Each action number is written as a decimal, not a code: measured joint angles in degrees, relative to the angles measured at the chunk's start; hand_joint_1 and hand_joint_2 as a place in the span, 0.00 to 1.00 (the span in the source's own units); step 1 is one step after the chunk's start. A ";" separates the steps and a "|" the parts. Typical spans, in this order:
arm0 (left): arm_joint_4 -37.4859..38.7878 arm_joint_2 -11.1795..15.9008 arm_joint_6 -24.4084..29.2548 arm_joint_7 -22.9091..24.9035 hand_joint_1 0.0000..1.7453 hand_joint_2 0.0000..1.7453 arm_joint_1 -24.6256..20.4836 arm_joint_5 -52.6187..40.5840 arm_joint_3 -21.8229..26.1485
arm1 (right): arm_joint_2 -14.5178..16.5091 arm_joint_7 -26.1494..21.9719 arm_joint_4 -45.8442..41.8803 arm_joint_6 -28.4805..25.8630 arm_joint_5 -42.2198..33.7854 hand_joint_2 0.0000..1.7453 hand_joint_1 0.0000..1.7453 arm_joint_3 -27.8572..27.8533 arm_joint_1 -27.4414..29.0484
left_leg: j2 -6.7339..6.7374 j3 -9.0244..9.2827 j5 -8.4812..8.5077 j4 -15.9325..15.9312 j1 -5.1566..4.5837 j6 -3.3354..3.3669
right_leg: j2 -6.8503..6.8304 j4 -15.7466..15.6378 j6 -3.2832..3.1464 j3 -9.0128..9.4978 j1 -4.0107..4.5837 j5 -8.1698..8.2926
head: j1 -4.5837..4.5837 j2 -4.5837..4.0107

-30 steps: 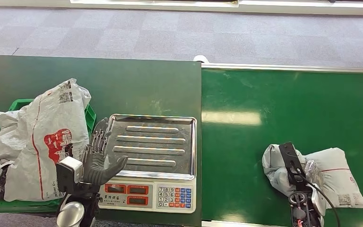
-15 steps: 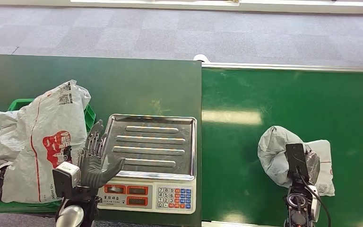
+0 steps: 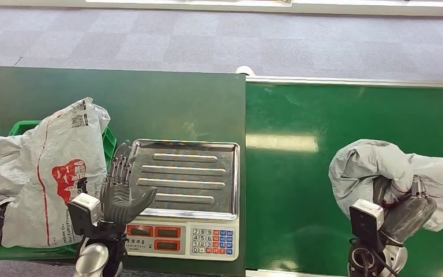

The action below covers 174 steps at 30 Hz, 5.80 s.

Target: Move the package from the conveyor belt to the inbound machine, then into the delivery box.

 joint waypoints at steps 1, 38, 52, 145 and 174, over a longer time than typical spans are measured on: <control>0.26 0.02 0.01 -0.08 0.00 1.00 -0.23 0.10 -0.16 | 0.00 -0.11 -1.29 -0.51 0.20 1.00 1.00 1.28 0.40 | 0.01 0.00 0.00 0.00 0.00 0.00 | 0.00 0.00 0.00 0.00 0.00 0.00 | 0.01 0.00; 3.65 1.57 0.43 -1.08 0.00 1.00 -2.54 1.42 -1.50 | -9.88 13.26 16.06 13.20 31.50 1.00 1.00 44.28 -17.32 | -0.03 -0.10 0.03 0.01 0.00 0.00 | -0.02 0.03 0.00 -0.04 0.00 0.01 | 0.02 0.00; 4.12 1.61 -1.30 -1.09 0.00 1.00 -2.18 0.62 -1.81 | -10.27 13.48 22.88 17.38 33.58 1.00 1.00 56.40 -22.04 | -0.02 -0.08 0.03 0.01 0.00 0.00 | -0.02 0.03 0.00 -0.05 0.00 0.01 | 0.02 0.00; 0.90 1.97 1.37 -3.47 0.00 1.00 1.04 -6.68 -2.18 | -4.22 5.67 3.87 44.97 -21.42 1.00 0.00 19.20 -1.21 | -0.05 -0.06 0.07 0.01 0.00 0.00 | -0.04 0.02 0.00 -0.01 -0.01 0.01 | 0.01 0.00; 6.17 4.63 4.46 15.94 0.00 1.00 -0.94 -46.78 -14.01 | -3.25 6.27 7.68 46.38 -19.70 1.00 0.00 17.39 -2.30 | -0.07 0.06 0.07 0.00 -0.01 0.00 | -0.08 0.01 0.00 0.15 -0.01 0.01 | 0.01 0.00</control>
